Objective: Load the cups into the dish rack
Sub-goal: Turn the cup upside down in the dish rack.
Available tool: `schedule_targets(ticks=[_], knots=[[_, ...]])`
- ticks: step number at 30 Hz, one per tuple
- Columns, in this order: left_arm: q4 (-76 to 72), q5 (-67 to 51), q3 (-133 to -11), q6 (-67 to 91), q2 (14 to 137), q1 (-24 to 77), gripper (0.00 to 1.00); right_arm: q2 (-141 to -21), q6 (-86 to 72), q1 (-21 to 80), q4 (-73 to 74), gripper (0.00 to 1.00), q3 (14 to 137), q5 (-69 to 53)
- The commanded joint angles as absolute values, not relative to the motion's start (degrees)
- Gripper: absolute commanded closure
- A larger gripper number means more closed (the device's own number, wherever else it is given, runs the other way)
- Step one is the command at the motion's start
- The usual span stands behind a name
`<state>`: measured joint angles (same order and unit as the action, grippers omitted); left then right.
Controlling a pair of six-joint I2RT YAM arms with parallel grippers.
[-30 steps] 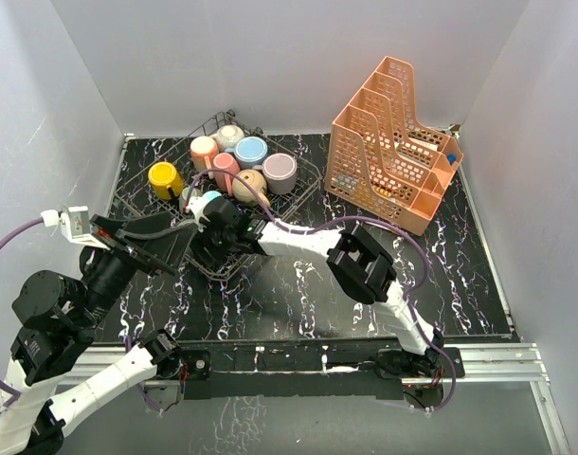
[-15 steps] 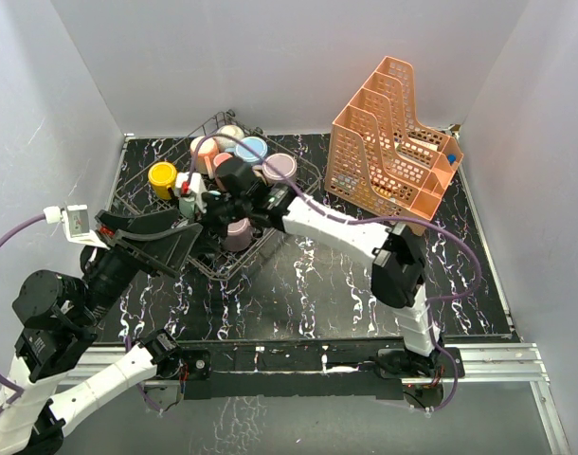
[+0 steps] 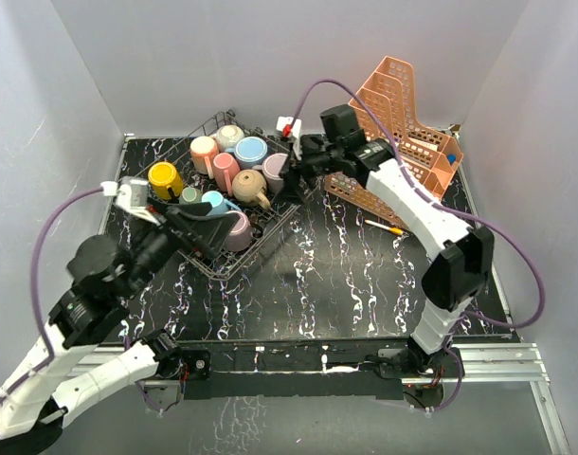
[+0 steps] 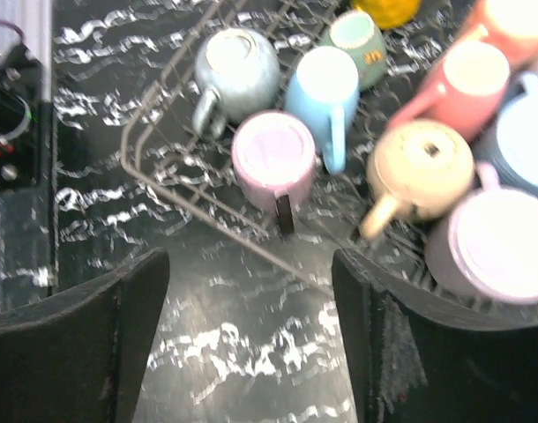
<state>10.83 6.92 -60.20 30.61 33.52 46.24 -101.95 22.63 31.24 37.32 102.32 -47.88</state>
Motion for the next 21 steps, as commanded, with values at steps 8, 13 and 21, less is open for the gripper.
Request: schedule_targets(ticks=[8, 13, 21], knots=[[17.94, 13.52, -61.65, 24.69, 51.54, 45.00, 0.03, -78.70, 24.41, 12.17, 34.79, 0.01, 82.51, -41.28], [15.03, -1.17, -64.77, 27.07, 57.36, 31.52, 0.03, -70.73, 21.53, 6.93, 30.82, 0.01, 78.33, -36.04], [16.49, -13.68, -80.15, 30.04, 66.57, 19.34, 0.03, -68.96, 11.84, 6.41, 32.54, 0.00, 92.65, -24.06]])
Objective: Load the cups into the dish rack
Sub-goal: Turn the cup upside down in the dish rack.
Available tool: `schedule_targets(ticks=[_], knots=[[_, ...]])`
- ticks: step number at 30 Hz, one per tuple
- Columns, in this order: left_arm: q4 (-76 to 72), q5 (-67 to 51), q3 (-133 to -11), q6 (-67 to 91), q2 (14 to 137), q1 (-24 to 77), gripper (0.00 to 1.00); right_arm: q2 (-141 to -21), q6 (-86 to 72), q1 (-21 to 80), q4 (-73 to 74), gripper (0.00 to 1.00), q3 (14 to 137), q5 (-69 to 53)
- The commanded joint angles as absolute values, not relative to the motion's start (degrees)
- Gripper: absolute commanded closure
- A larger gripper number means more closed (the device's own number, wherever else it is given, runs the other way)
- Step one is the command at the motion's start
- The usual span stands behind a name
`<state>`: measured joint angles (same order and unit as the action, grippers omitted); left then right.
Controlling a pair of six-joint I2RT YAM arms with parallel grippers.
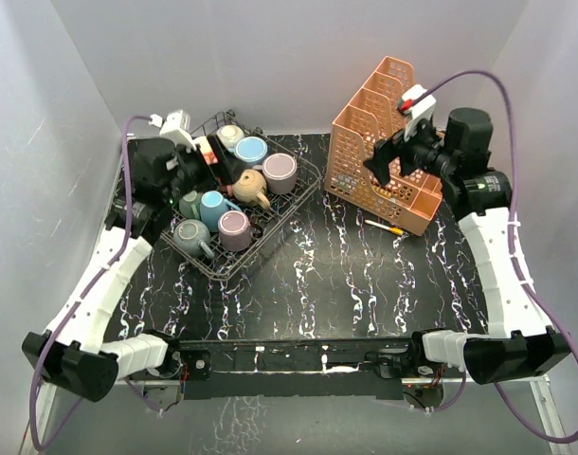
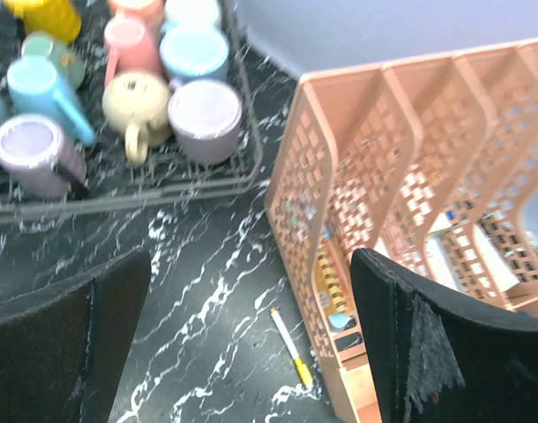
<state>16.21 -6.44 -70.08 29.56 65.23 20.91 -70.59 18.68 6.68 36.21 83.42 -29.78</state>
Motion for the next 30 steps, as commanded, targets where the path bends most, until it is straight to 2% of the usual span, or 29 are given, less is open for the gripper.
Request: schedule_targets(ticks=[1, 7, 13, 22, 30], knots=[[17.61, -13.38, -83.45, 29.50, 67.43, 19.27, 0.03, -69.18, 10.57, 6.42, 33.10, 0.00, 95.34, -24.40], [20.57, -13.19, -98.96, 28.43, 68.88, 19.17, 0.03, -71.79, 7.86, 6.42, 36.19, 0.00, 110.51, -28.43], [17.31, -17.16, -103.55, 30.21, 66.10, 19.23, 0.03, -73.48, 7.04, 6.01, 37.09, 0.01, 120.54, -31.01], [12.91, -21.38, -101.97, 32.45, 62.47, 19.16, 0.03, -71.15, -5.91, 3.46, 35.46, 0.01, 117.55, -23.10], [11.58, -21.97, -95.66, 30.76, 61.49, 19.23, 0.03, -69.16, -5.82, 1.76, 35.98, 0.01, 114.27, -22.96]])
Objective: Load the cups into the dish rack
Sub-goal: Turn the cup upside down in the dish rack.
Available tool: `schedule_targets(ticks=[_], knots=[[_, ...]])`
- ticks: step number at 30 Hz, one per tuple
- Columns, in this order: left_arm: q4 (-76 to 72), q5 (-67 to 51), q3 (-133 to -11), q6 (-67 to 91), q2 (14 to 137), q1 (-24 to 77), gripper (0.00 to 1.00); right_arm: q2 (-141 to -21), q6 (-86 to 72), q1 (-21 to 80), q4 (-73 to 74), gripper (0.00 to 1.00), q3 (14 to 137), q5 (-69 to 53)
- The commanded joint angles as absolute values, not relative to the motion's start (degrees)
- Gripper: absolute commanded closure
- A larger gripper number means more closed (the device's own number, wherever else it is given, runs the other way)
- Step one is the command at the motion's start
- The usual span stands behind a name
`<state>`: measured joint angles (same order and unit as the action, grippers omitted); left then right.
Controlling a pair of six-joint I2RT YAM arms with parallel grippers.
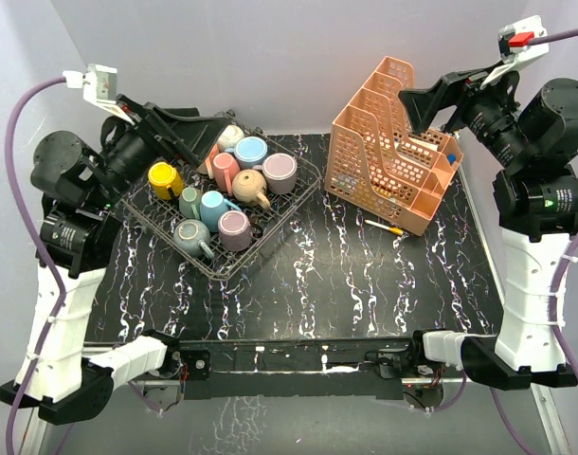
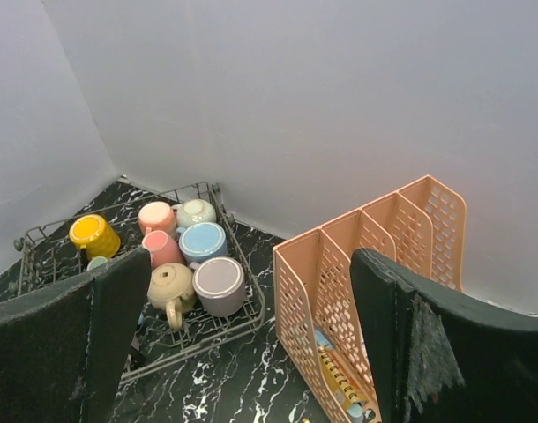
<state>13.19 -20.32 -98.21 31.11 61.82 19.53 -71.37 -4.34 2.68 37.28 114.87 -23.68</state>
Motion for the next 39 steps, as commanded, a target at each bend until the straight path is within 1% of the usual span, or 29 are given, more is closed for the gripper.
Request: schedule_targets(ticks=[1, 12, 24, 39], knots=[[11.52, -21.93, -95.25, 30.64, 61.40, 19.26, 0.03, -69.06, -5.73, 1.53, 35.96, 0.01, 113.84, -23.50], [13.93, -20.92, -91.64, 27.95, 59.33, 19.18, 0.03, -68.66, -6.50, 0.18, 35.88, 0.01, 110.22, -27.05], [9.57, -22.94, -88.96, 29.50, 59.70, 19.19, 0.03, -67.69, -6.10, -1.49, 35.11, 0.01, 108.57, -25.09], [7.86, -23.03, -85.87, 30.31, 58.94, 19.17, 0.03, -67.70, -5.98, -1.58, 35.08, 0.01, 107.74, -24.52]])
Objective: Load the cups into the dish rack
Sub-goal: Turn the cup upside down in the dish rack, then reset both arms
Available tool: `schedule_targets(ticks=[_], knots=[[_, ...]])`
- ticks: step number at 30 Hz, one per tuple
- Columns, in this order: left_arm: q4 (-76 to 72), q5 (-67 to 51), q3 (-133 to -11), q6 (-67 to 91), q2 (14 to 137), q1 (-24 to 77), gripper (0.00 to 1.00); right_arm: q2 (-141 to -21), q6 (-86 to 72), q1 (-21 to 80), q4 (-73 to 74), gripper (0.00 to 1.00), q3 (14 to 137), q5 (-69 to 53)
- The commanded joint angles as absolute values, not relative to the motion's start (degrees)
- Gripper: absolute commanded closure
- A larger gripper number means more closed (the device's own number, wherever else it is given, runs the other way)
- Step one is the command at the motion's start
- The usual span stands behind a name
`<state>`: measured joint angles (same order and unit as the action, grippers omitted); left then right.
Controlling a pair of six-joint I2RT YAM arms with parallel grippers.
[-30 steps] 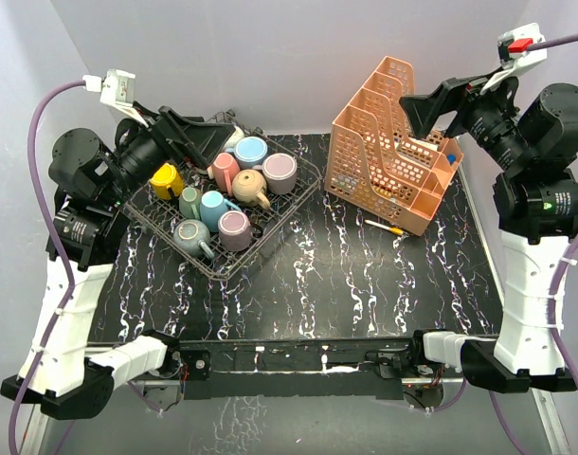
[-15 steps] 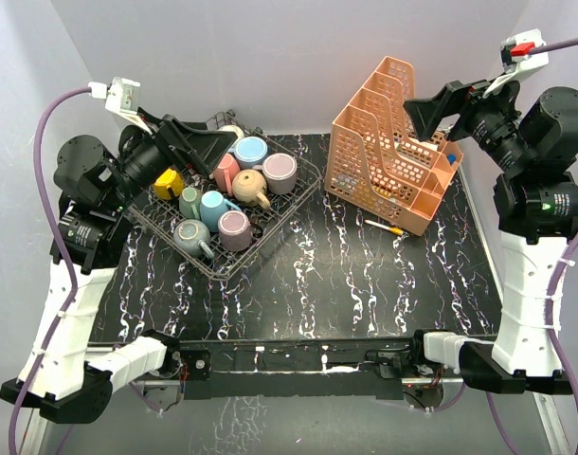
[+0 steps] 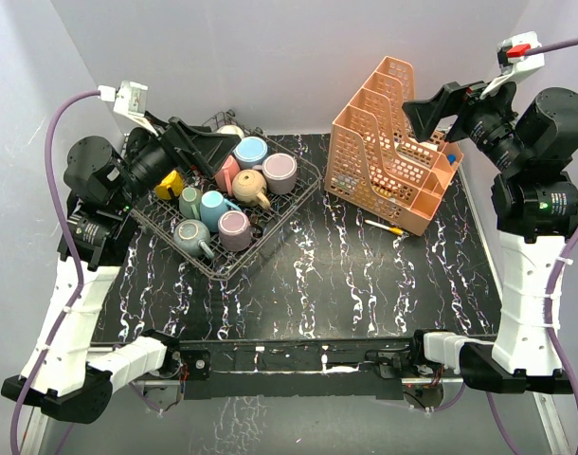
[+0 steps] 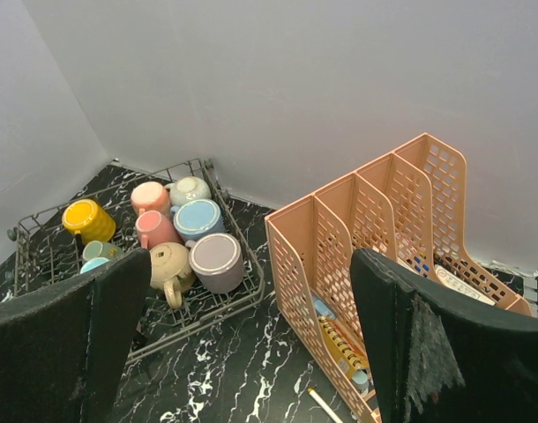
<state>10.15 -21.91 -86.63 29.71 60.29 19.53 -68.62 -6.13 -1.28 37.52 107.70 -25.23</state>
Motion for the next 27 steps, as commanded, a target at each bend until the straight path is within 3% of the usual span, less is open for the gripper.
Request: schedule_targets(ticks=[1, 27], knots=[[7.68, -23.03, -85.61, 30.40, 58.83, 19.23, 0.03, -67.66, -5.98, -1.63, 35.12, 0.01, 107.75, -24.52], [6.15, -23.99, -83.12, 31.33, 58.76, 19.16, 0.03, -66.88, -5.80, -2.70, 35.03, 0.01, 105.83, -24.94]])
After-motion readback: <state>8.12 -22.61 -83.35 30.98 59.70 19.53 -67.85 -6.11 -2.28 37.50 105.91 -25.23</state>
